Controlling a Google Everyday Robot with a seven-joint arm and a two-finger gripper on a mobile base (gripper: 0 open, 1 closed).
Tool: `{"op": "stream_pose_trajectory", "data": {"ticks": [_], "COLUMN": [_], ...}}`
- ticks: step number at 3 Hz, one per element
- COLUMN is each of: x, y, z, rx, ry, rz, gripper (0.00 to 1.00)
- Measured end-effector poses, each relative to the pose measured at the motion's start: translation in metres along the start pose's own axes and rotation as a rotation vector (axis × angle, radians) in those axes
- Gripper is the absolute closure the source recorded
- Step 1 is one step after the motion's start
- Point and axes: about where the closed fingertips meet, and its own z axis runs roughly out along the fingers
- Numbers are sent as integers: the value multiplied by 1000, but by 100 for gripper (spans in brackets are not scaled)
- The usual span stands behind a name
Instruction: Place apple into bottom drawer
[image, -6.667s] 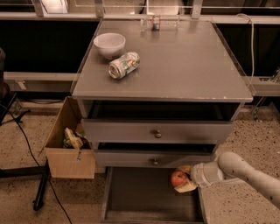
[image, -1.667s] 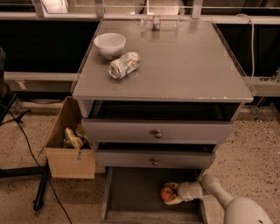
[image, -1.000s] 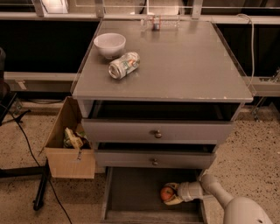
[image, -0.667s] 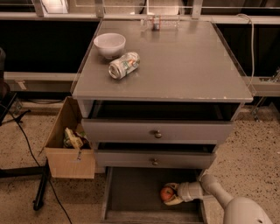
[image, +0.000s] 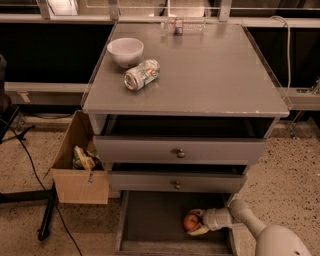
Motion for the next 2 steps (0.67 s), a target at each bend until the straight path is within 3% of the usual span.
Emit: {"op": "stream_pose_trajectory", "data": {"ticks": [1, 2], "x": [0, 0], "y": [0, 0], "z": [0, 0], "rx": [0, 0], "ry": [0, 0], "rz": [0, 0], "gripper": [0, 0]}}
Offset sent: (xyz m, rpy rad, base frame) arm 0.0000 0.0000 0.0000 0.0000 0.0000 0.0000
